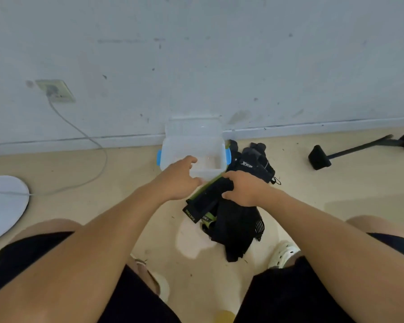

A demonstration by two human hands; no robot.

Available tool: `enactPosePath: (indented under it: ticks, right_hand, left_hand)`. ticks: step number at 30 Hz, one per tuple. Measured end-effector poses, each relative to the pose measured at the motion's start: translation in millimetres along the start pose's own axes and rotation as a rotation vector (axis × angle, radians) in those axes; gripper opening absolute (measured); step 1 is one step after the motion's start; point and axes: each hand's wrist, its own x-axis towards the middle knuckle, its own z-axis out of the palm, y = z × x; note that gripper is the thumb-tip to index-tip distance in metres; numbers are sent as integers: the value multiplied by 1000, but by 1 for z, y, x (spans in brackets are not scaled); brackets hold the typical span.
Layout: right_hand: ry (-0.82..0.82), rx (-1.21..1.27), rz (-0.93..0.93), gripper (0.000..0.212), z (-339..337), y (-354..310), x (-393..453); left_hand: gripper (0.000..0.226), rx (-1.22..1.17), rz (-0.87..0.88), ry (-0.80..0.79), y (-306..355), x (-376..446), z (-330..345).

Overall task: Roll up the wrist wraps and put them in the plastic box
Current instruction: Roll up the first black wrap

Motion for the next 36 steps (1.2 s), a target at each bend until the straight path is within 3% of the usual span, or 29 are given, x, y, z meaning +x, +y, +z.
enactPosePath:
  ticks: [6, 9, 11, 14, 16, 21, 27, 32, 36]
  right_hand:
    - [-27, 59, 78, 67, -9, 16, -8]
    - [163, 379, 146, 45, -5, 29, 15]
    - [283, 614, 290, 37, 24, 46, 36]
    - [137, 732, 473, 49, 97, 71, 59]
    - [26, 711, 521, 60, 133, 74, 70]
    - [155, 784, 605, 82, 168, 70, 117]
    - [188, 1111, 826, 101, 179, 61, 134]
    - [234, 1364, 902, 80, 167, 46, 138]
    - [327, 1285, 719, 41, 137, 35, 136]
  left_hand:
    - [65, 67, 200, 33, 40, -24, -12]
    - [62, 97, 227, 24, 37, -6, -15]
    - [63, 139, 171, -37, 25, 15, -8]
    - [68, 422, 30, -226, 12, 45, 6]
    - [63, 430, 31, -284, 15, 59, 6]
    - [62, 361, 157, -211, 35, 75, 3]
    - [62, 351, 118, -267, 37, 79, -6]
    - [65, 318, 94, -254, 31, 80, -13]
    - [63, 291, 77, -242, 29, 76, -25]
